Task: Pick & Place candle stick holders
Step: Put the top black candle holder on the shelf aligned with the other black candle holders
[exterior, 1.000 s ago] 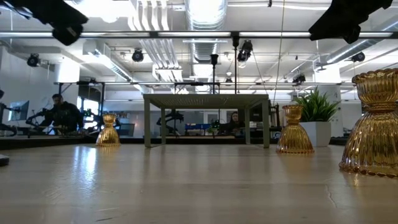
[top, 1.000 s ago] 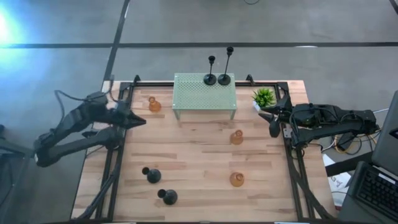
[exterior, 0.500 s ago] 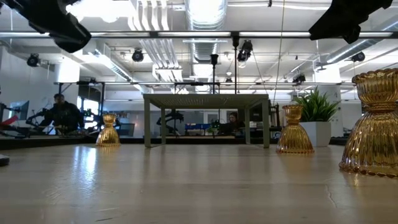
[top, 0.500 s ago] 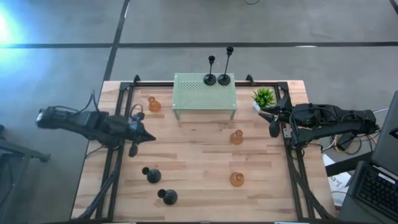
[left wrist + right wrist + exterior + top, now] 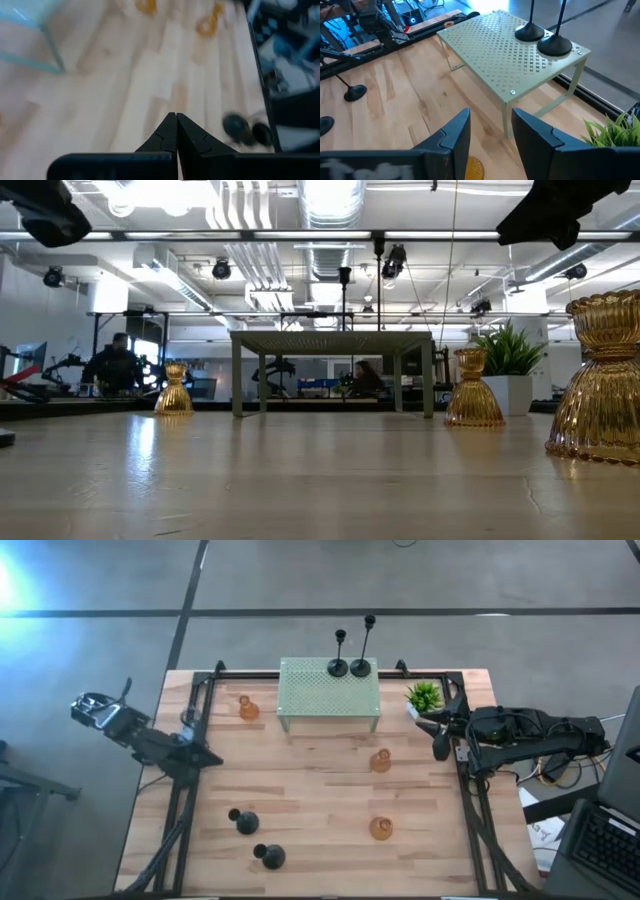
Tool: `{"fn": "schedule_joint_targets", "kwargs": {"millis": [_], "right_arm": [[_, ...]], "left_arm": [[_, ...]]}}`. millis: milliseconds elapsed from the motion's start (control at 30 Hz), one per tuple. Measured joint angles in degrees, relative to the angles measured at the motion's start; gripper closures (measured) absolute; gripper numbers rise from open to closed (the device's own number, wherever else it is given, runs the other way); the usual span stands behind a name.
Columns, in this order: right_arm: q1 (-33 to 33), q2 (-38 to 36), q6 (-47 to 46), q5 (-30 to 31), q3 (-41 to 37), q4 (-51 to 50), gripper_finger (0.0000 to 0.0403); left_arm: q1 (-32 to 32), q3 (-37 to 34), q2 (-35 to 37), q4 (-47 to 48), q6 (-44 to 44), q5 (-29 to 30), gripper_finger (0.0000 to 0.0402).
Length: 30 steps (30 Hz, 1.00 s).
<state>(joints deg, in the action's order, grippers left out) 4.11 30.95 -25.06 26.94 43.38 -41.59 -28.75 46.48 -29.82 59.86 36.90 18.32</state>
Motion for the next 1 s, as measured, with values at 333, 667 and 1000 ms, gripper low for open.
{"fn": "schedule_joint_targets", "kwargs": {"millis": [333, 667, 1000], "right_arm": [[0.0, 0.01, 0.0, 0.0, 0.0, 0.01, 0.0271], [0.0, 0.01, -0.02, 0.0, 0.0, 0.01, 0.0286], [0.01, 0.01, -0.01, 0.0, 0.0, 0.01, 0.0299]], "left_arm": [[-1.58, -1.97, -4.51, 0.01, 1.81, -5.93, 0.0401], [-4.51, -4.23, -9.47, -4.29, 5.2, -7.81, 0.0401], [-5.57, -5.58, -12.14, -6.32, 8.92, -10.04, 0.0401]]}}
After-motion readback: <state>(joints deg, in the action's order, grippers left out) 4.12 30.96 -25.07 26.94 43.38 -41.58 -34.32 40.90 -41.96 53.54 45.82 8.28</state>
